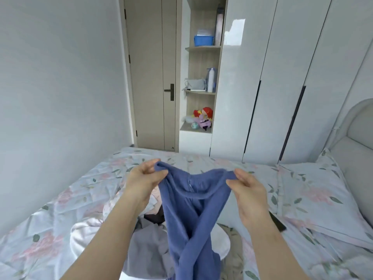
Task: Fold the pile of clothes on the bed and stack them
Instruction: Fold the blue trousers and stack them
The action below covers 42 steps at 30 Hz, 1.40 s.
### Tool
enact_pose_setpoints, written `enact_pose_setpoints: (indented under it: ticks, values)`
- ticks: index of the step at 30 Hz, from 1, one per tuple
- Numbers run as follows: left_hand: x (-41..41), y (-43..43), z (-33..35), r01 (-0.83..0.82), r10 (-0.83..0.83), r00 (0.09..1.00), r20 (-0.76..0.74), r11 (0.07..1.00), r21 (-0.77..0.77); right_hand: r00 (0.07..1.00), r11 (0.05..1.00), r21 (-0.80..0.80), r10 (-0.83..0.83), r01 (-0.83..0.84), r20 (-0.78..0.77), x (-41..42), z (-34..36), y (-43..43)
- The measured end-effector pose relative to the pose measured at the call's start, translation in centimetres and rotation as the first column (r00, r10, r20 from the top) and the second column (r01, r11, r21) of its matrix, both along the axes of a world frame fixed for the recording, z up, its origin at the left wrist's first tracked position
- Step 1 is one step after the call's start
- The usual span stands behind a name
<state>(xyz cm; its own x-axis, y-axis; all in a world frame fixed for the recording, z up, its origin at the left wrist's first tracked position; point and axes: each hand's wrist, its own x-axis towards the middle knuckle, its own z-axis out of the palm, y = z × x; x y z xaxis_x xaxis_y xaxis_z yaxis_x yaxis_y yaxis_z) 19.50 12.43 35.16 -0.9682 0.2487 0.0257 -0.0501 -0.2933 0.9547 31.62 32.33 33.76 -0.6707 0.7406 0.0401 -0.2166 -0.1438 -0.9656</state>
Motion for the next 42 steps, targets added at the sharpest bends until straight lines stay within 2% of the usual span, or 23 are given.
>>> enact_pose_setpoints:
  ticks: [1, 3, 5, 7, 8, 9, 11, 12, 13, 14, 15, 16, 17, 19, 21, 23, 27, 31, 34, 40, 42]
  values:
    - [0.0, -0.2, -2.1, -0.018, 0.017, 1.0, -0.01, 0.987, -0.159, 0.993, 0.998, 0.057, 0.023, -0.03, 0.118, 0.4, -1.9, -0.2]
    - [0.2, -0.7, -5.4, -0.068, 0.031, 0.995, -0.09, 0.895, -0.44, 0.943, 0.978, 0.191, 0.02, -0.088, 0.333, 1.3, -5.0, -0.5]
    - [0.5, -1.5, -7.9, -0.119, -0.014, 0.981, -0.192, 0.74, -0.662, 0.844, 0.902, 0.39, -0.056, -0.187, 0.534, 2.0, -7.5, -0.5]
    - [0.7, -2.5, -9.8, -0.137, -0.141, 0.958, -0.249, 0.536, -0.833, 0.708, 0.785, 0.5, -0.113, -0.367, 0.697, 3.0, -9.4, -0.6]
    - [0.9, -3.1, -10.5, -0.146, -0.2, 0.946, -0.255, 0.44, -0.886, 0.655, 0.749, 0.515, -0.145, -0.417, 0.741, 3.5, -10.1, -0.7]
    - [0.9, -3.7, -11.2, -0.15, -0.229, 0.941, -0.251, 0.383, -0.912, 0.635, 0.747, 0.523, -0.177, -0.41, 0.752, 4.1, -10.7, -0.7]
    - [0.9, -4.7, -12.5, -0.132, -0.225, 0.948, -0.224, 0.361, -0.923, 0.664, 0.811, 0.507, -0.211, -0.291, 0.717, 4.9, -11.7, -0.6]
    - [1.0, -5.0, -12.8, -0.092, -0.196, 0.963, -0.186, 0.409, -0.908, 0.7, 0.87, 0.45, -0.194, -0.2, 0.687, 5.0, -11.9, -0.7]
    - [1.1, -5.1, -13.0, -0.017, -0.122, 0.988, -0.094, 0.521, -0.853, 0.745, 0.94, 0.323, -0.139, -0.108, 0.653, 5.0, -11.8, -0.8]
    - [1.4, -5.0, -12.7, 0.07, -0.052, 0.997, 0.048, 0.66, -0.748, 0.79, 0.991, 0.128, -0.047, -0.04, 0.611, 4.8, -11.5, -1.1]
    - [1.6, -4.7, -12.3, 0.152, -0.016, 0.974, 0.227, 0.79, -0.594, 0.835, 0.995, -0.099, 0.054, 0.001, 0.548, 4.5, -11.1, -1.4]
    - [1.8, -4.4, -11.8, 0.197, -0.028, 0.926, 0.376, 0.886, -0.42, 0.873, 0.961, -0.276, 0.131, 0.005, 0.47, 4.3, -10.6, -1.5]
    - [1.8, -4.0, -11.2, 0.215, -0.064, 0.877, 0.475, 0.938, -0.27, 0.901, 0.918, -0.395, 0.186, -0.018, 0.392, 3.9, -10.0, -1.6]
    - [1.5, -3.4, -9.8, 0.205, -0.154, 0.809, 0.567, 0.978, -0.027, 0.944, 0.854, -0.514, 0.235, -0.087, 0.231, 3.2, -8.8, -1.3]
    - [0.8, -2.7, -8.0, 0.171, -0.205, 0.812, 0.546, 0.979, 0.114, 0.973, 0.829, -0.539, 0.22, -0.151, 0.066, 2.2, -7.3, -0.7]
    - [0.2, -1.9, -5.6, 0.137, -0.229, 0.859, 0.459, 0.965, 0.224, 0.984, 0.844, -0.505, 0.16, -0.18, -0.083, 1.2, -5.0, -0.2]
    - [-0.9, 0.3, 0.3, 0.155, -0.298, 0.916, 0.27, 0.881, 0.448, 0.93, 0.903, -0.368, 0.082, -0.222, -0.359, -0.9, 1.7, 0.4]
    - [-1.2, 2.0, 7.5, 0.241, -0.328, 0.944, 0.048, 0.78, 0.578, 0.804, 0.948, -0.224, 0.052, -0.226, -0.593, -2.3, 9.6, 0.3]
    - [-0.7, 3.0, 12.5, 0.305, -0.33, 0.94, -0.084, 0.705, 0.64, 0.699, 0.962, -0.138, 0.069, -0.236, -0.712, -2.6, 14.5, 0.1]
    - [1.9, 3.1, 21.7, 0.472, -0.295, 0.882, -0.368, 0.55, 0.689, 0.459, 0.969, 0.071, 0.176, -0.236, -0.871, -1.0, 23.8, -0.8]
    - [2.6, 2.9, 23.6, 0.511, -0.269, 0.858, -0.438, 0.529, 0.678, 0.414, 0.967, 0.136, 0.217, -0.217, -0.884, -0.2, 25.6, -0.9]
